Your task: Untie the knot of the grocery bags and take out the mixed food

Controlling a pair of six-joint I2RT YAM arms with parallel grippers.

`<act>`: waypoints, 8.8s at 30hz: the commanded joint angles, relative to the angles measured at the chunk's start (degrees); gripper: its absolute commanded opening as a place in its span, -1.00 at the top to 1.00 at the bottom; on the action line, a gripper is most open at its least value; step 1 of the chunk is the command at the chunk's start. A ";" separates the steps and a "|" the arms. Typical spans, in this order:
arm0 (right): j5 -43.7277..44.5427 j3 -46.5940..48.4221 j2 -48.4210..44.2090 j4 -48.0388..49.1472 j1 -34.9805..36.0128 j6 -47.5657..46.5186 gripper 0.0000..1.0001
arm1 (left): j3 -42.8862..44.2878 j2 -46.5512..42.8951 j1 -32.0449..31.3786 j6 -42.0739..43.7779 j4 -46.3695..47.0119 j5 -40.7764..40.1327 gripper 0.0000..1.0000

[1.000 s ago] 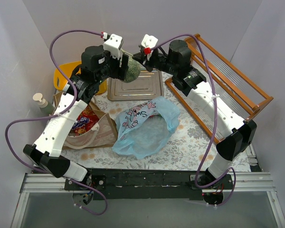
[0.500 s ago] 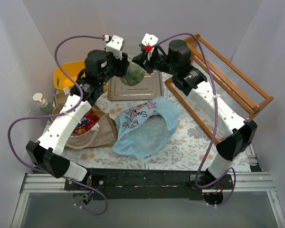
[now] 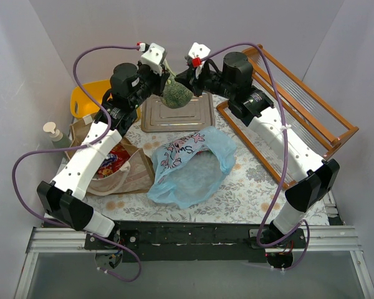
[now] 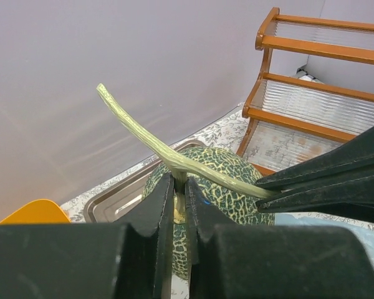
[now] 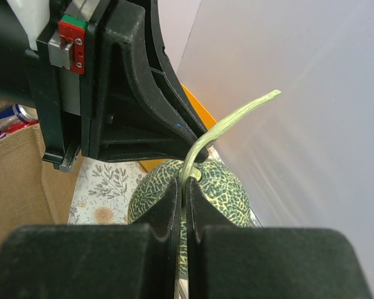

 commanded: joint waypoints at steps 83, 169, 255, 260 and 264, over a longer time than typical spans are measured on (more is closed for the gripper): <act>20.24 -36.32 -25.88 -14.43 6.74 -11.82 0.39 | -17.76 -8.14 -8.92 8.86 -26.72 28.50 -0.96; 8.11 -39.56 15.18 23.72 6.91 13.06 -0.89 | -34.28 -7.26 -3.74 -3.44 -24.26 -7.46 -0.22; 5.04 -7.49 37.33 24.34 -14.71 21.05 -0.96 | -41.93 -7.34 -4.00 12.99 -38.33 22.95 0.79; 3.89 -5.47 34.43 22.85 -14.79 21.40 -0.96 | -42.28 -8.57 -4.00 13.34 -38.15 23.04 0.79; 6.51 -6.78 28.90 19.52 -14.62 20.00 -0.96 | -41.58 -9.45 -4.00 14.22 -37.89 23.22 0.78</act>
